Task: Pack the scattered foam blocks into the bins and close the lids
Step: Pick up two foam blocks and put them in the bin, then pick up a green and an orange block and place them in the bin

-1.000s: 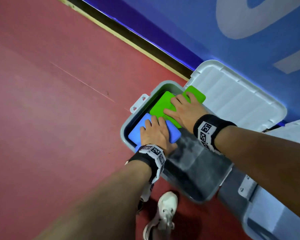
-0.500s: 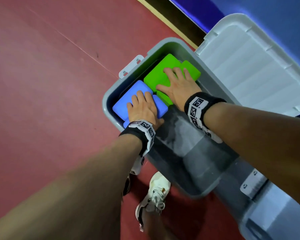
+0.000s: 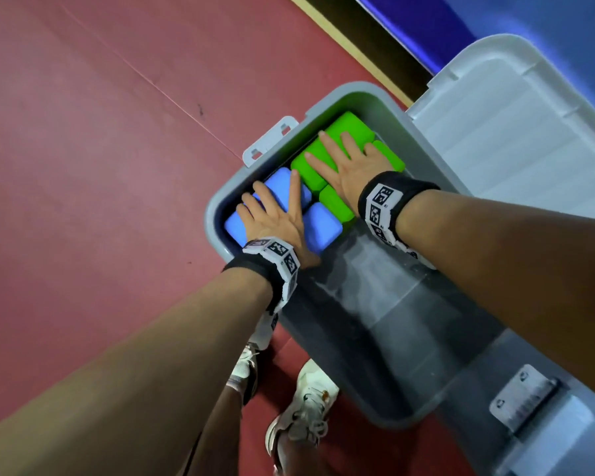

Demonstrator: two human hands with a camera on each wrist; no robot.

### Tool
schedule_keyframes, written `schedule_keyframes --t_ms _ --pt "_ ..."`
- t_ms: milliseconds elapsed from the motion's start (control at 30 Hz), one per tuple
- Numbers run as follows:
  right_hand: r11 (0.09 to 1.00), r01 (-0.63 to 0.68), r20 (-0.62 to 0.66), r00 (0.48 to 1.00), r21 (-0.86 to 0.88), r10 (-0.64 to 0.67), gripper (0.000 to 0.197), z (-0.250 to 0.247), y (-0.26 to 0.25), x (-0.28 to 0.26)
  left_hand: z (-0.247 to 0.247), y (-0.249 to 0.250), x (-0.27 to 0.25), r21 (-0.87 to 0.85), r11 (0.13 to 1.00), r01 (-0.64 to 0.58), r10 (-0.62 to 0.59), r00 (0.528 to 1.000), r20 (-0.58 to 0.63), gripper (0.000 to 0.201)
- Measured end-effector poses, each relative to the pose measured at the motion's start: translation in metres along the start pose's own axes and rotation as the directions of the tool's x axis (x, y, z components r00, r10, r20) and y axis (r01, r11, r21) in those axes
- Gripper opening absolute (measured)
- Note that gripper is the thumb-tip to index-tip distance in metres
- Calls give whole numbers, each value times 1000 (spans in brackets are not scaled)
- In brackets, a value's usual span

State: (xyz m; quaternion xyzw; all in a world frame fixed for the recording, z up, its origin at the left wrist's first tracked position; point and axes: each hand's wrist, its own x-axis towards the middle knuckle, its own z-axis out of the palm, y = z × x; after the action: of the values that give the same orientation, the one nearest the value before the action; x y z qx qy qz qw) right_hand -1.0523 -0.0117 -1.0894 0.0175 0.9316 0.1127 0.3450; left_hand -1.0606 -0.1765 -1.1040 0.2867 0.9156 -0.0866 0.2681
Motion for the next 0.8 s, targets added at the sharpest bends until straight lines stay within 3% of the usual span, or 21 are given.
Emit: schedule_keyframes --t_ms 267,433,500,667,800 --pt "996 55 -33 998 -66 -57 81 -2 7 19 18 1 -1 23 999 -28 29 998 -47 155" --pt "989 53 44 998 -138 -47 107 1 9 21 10 6 7 67 998 -14 10 998 56 158" --pt "988 67 64 996 -141 -59 101 -3 11 16 1 3 6 71 997 -20 16 998 66 149" --pt "998 41 79 996 -40 -38 88 -19 7 -28 -24 -15 -19 22 1000 -11 9 997 77 104" --pt "1000 -16 -4 1000 26 16 78 -82 9 -75 -95 -47 -46 -76 996 46 -42 997 59 85"
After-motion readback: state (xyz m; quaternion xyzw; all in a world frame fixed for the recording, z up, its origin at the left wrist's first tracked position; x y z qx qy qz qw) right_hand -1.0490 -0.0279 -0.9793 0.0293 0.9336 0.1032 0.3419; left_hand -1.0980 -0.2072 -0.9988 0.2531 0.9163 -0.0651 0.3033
